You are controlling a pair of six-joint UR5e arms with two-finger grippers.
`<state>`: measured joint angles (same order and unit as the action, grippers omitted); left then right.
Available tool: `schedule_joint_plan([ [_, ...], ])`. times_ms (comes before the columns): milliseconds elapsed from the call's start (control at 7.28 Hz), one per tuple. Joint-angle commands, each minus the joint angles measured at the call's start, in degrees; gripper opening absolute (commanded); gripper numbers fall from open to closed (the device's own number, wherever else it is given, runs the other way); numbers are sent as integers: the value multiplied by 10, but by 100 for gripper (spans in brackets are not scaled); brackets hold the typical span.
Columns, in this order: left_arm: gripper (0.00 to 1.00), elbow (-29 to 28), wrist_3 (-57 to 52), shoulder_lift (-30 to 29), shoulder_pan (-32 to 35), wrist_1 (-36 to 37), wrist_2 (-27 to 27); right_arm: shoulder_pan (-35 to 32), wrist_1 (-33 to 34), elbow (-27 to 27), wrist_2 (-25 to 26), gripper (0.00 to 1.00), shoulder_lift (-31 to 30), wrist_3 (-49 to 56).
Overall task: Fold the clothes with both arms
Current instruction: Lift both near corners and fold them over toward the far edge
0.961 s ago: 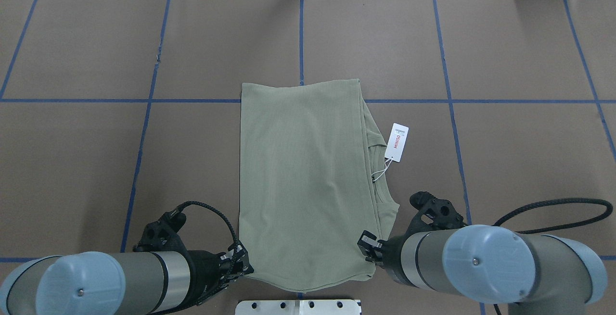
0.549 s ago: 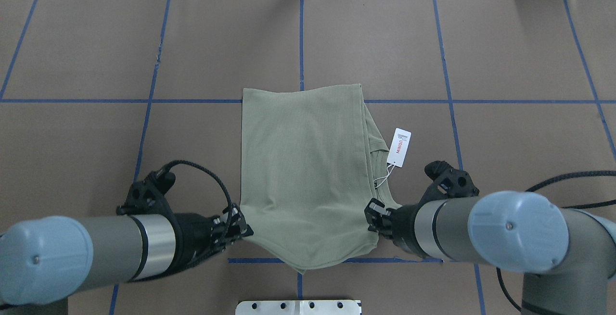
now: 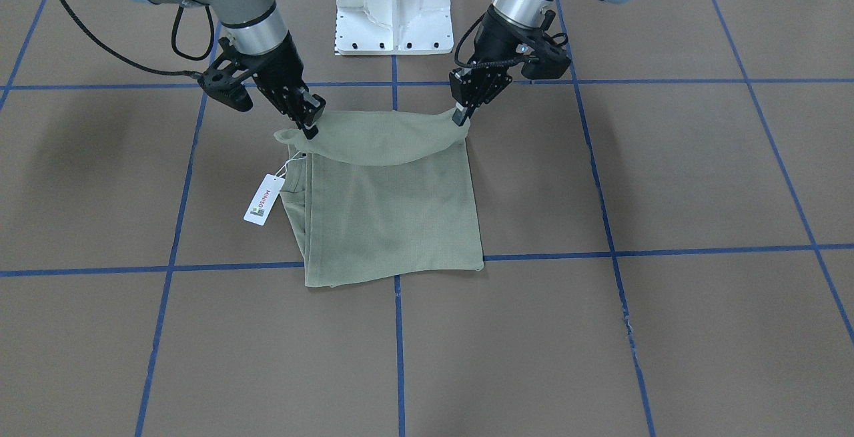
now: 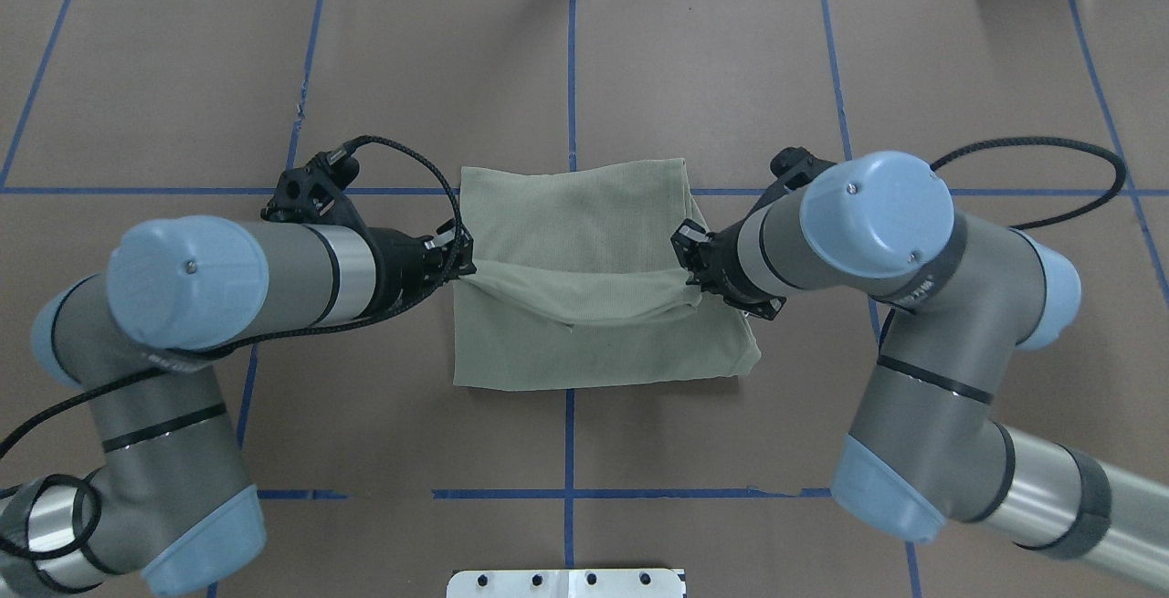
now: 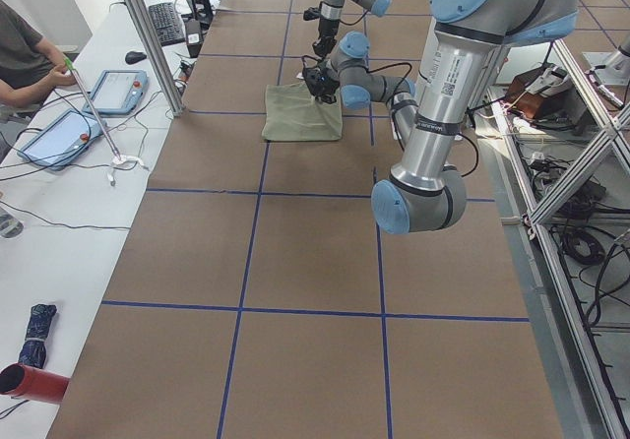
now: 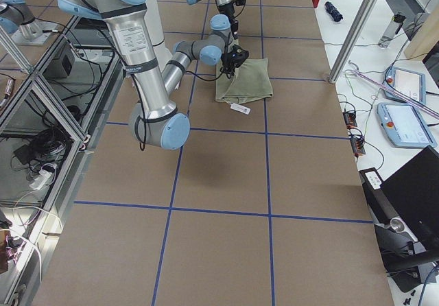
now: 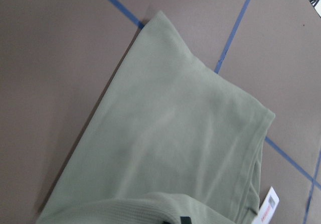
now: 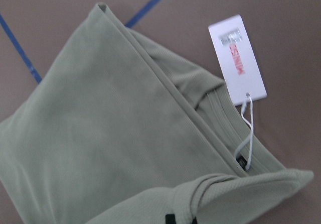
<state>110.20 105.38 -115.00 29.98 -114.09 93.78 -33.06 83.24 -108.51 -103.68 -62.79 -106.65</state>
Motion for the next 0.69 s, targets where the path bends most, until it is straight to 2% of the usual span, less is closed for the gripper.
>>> schedule_joint_plan([
  [0, 0, -100, -20, -28, 38, -62, 2, -37, -4, 127, -4, 0, 83, 24],
  [275, 0, -185, -20, -45, 47, -134, 1, -50, -65, 220, -5, 0, 117, 42],
  [412, 0, -231, -24, -63, 47, -161, -2, -54, -76, 243, -6, 0, 127, 48],
  [549, 3, -272, -51, -77, 62, -186, -4, -62, -87, 271, -12, 12, 131, 100],
])
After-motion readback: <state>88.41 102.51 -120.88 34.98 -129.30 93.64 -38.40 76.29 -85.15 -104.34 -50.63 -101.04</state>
